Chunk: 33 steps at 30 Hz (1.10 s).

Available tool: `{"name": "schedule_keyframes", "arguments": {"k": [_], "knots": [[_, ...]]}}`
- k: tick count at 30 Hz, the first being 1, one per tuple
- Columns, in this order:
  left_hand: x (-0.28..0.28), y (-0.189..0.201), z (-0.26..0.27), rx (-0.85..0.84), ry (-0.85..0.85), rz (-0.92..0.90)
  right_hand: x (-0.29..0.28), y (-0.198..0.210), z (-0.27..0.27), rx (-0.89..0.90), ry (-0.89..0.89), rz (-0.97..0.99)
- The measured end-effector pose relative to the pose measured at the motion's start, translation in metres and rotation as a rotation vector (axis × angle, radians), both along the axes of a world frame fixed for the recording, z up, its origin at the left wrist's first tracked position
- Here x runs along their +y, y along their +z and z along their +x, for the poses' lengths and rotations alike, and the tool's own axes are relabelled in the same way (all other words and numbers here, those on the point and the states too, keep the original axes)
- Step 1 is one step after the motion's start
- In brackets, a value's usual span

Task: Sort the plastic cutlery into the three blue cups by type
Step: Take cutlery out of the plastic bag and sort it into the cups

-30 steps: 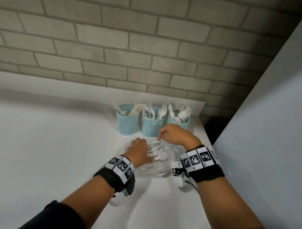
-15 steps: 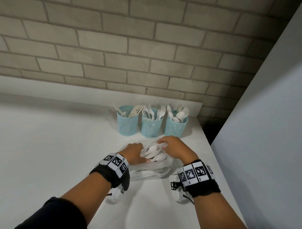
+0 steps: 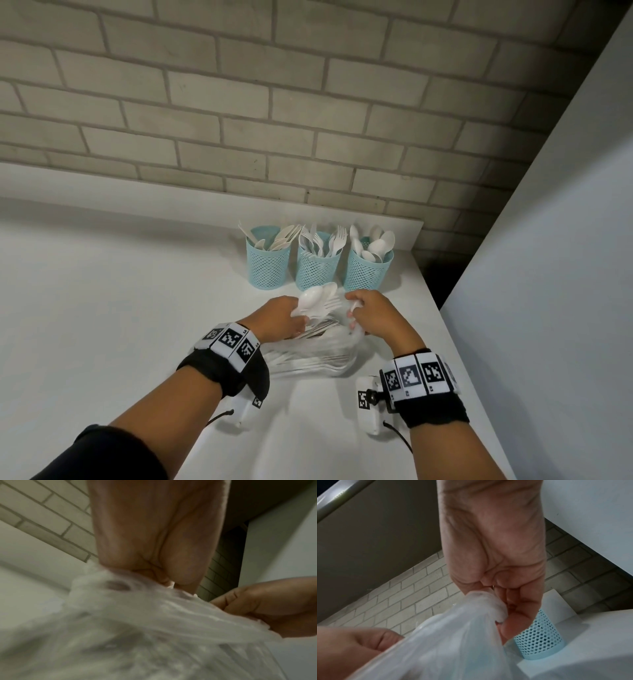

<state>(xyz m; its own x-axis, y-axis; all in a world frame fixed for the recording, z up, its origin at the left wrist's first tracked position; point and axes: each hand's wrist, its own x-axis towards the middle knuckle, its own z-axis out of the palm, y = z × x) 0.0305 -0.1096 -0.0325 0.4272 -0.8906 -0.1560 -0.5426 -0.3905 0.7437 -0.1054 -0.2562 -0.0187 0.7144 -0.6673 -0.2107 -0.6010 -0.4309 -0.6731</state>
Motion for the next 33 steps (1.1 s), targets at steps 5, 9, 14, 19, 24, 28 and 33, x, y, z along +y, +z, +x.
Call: {"name": "schedule_keyframes", "arguments": {"k": [5,9,14,19,24,28,33], "knots": [[0.000,0.016,-0.002,0.235,0.044,-0.180,0.005,0.012,0.002,-0.043,0.039,-0.137],[-0.003,0.032,-0.004,0.408,0.096,-0.304,0.023,0.041,0.007,-0.394,-0.007,0.005],[-0.008,0.036,-0.007,0.568,0.091,-0.332,0.036,0.049,0.026,-0.546,-0.016,0.277],[-0.005,0.036,-0.009,0.791,0.142,-0.337,0.035,0.038,0.036,-0.550,-0.110,0.366],[-0.001,0.031,-0.008,0.762,0.170,-0.363,0.033,0.036,0.040,-0.530,-0.192,0.334],[-0.002,0.029,-0.008,0.695,0.161,-0.386,0.034,0.036,0.042,-0.513,-0.176,0.316],[-0.004,0.030,-0.009,0.773,0.239,-0.415,0.025,0.039,0.044,-0.537,-0.184,0.357]]}}
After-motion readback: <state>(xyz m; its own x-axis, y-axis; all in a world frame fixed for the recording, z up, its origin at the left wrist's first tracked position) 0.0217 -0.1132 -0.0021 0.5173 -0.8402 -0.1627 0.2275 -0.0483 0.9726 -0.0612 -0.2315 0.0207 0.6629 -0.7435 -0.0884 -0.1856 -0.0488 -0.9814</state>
